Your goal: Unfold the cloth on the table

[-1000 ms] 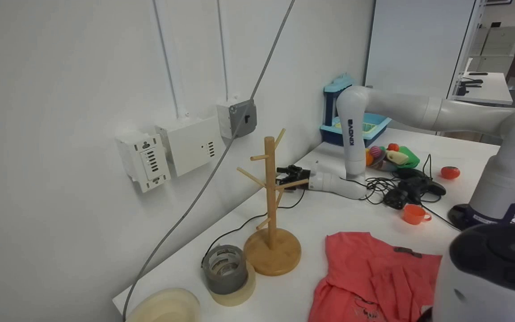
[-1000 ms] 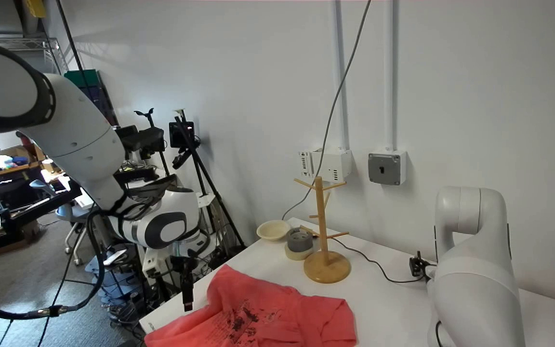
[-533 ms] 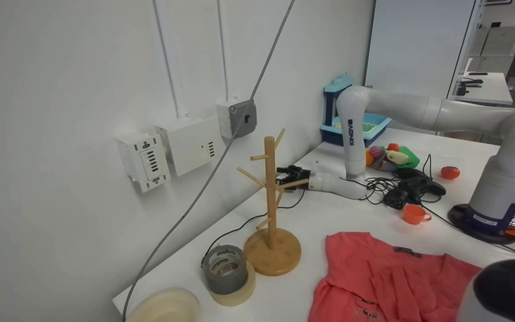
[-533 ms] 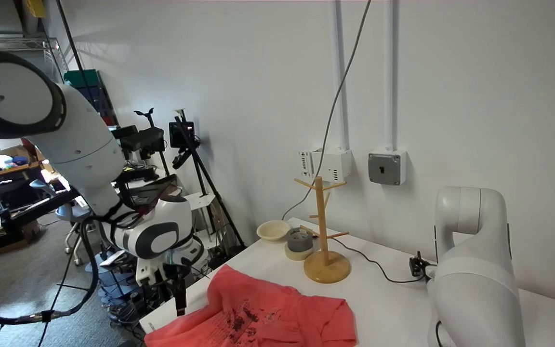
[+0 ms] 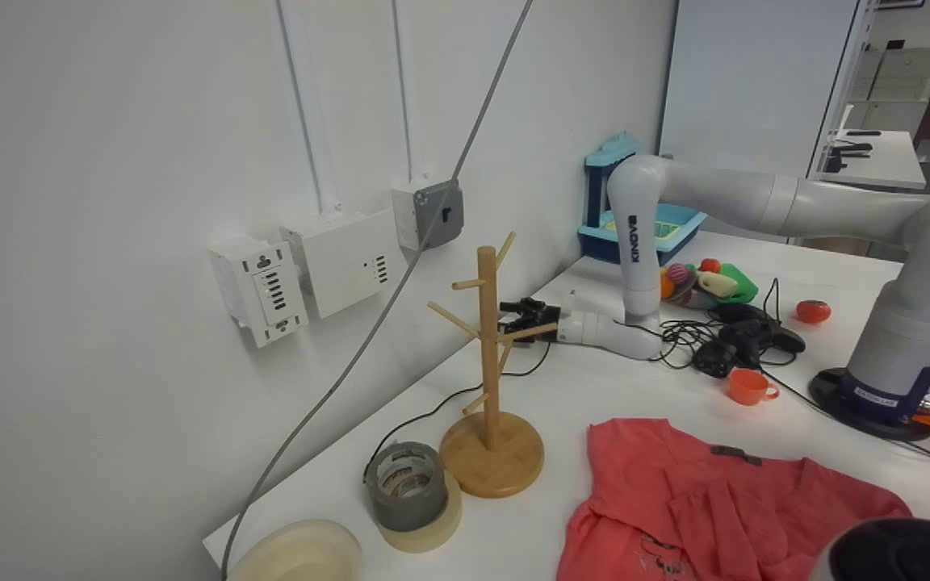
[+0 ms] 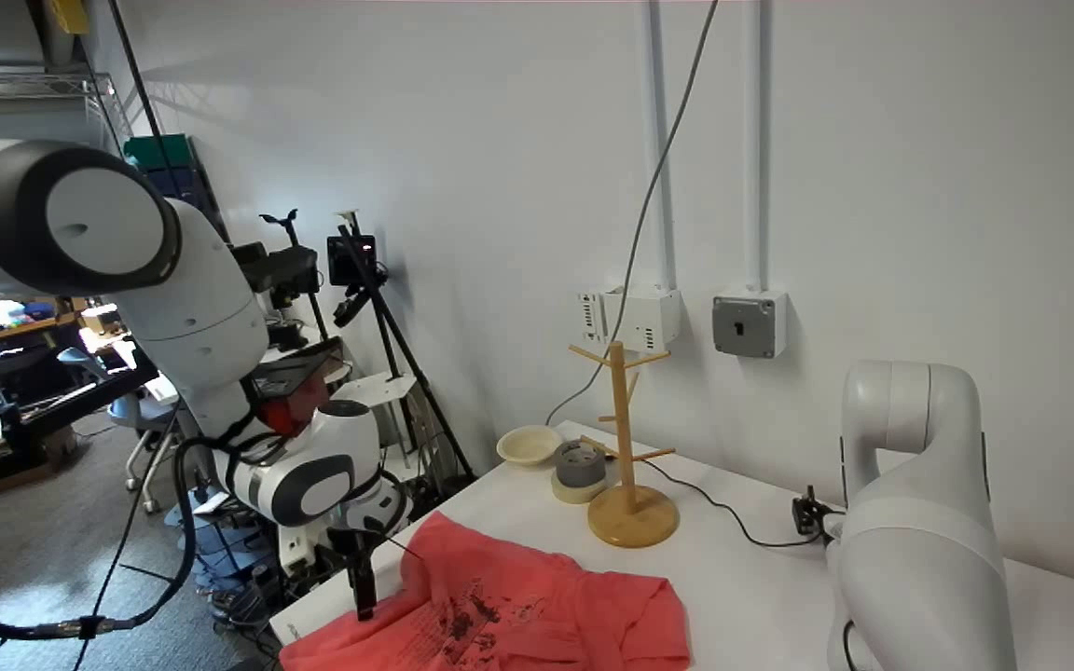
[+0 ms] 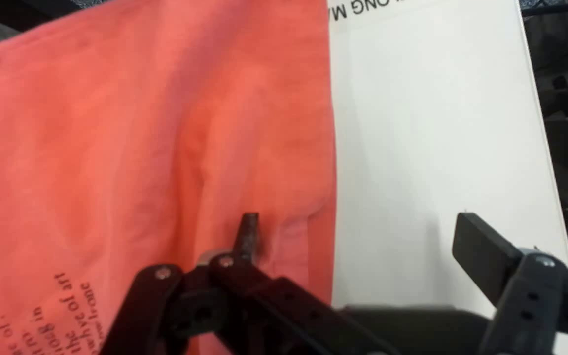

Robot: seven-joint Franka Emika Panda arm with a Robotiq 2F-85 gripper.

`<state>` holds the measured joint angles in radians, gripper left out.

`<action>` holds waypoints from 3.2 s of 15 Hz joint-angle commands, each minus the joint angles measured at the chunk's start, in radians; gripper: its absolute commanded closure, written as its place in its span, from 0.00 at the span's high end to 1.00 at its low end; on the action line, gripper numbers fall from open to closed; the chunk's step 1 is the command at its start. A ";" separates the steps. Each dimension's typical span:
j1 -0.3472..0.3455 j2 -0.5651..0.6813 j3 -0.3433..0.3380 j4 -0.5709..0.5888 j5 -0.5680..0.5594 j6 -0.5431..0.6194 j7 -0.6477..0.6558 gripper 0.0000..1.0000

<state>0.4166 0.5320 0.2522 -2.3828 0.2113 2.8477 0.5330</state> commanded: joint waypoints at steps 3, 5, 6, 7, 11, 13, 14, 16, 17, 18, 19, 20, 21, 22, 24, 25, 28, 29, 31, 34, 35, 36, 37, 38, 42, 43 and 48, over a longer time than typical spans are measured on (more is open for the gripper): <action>-0.038 0.110 0.027 0.085 0.040 0.027 -0.082 1.00; -0.056 0.120 0.056 0.092 0.059 0.012 -0.094 1.00; -0.067 0.122 0.077 0.091 0.073 0.006 -0.105 1.00; -0.076 0.124 0.095 0.088 0.085 0.002 -0.116 1.00; -0.095 0.129 0.153 0.074 0.127 -0.013 -0.150 1.00; -0.096 0.125 0.167 0.069 0.137 -0.015 -0.158 1.00; -0.097 0.120 0.171 0.067 0.138 -0.015 -0.160 1.00; -0.104 0.108 0.183 0.062 0.141 -0.019 -0.166 1.00; -0.108 0.100 0.188 0.059 0.140 -0.021 -0.171 1.00; -0.110 0.087 0.190 0.054 0.137 -0.035 -0.174 1.00; -0.113 0.074 0.192 0.051 0.135 -0.046 -0.180 1.00; -0.117 0.054 0.193 0.048 0.132 -0.068 -0.187 1.00; -0.120 0.031 0.192 0.046 0.130 -0.104 -0.189 1.00; -0.128 0.009 0.192 0.045 0.131 -0.141 -0.197 1.00; -0.137 -0.049 0.173 0.042 0.124 -0.247 -0.210 1.00; -0.133 -0.083 0.157 0.036 0.117 -0.286 -0.211 1.00; -0.122 -0.181 0.100 0.012 0.082 -0.363 -0.215 1.00; -0.118 -0.210 0.079 0.000 0.065 -0.364 -0.214 1.00; -0.115 -0.246 0.041 -0.022 0.030 -0.330 -0.211 1.00; -0.110 -0.238 -0.019 -0.036 -0.038 -0.237 -0.182 1.00; -0.104 -0.226 -0.044 -0.037 -0.070 -0.196 -0.160 1.00; -0.100 -0.202 -0.067 -0.031 -0.096 -0.161 -0.140 1.00; -0.095 -0.180 -0.090 -0.026 -0.118 -0.127 -0.121 1.00; -0.089 -0.161 -0.111 -0.023 -0.137 -0.096 -0.102 1.00; -0.019 -0.084 -0.223 0.007 -0.228 0.002 -0.022 1.00; -0.003 -0.069 -0.245 0.015 -0.237 0.010 -0.010 1.00; 0.085 0.015 -0.344 0.064 -0.261 0.026 0.040 1.00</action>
<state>0.4429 0.4908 -0.0305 -2.3602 -0.0156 2.8549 0.5237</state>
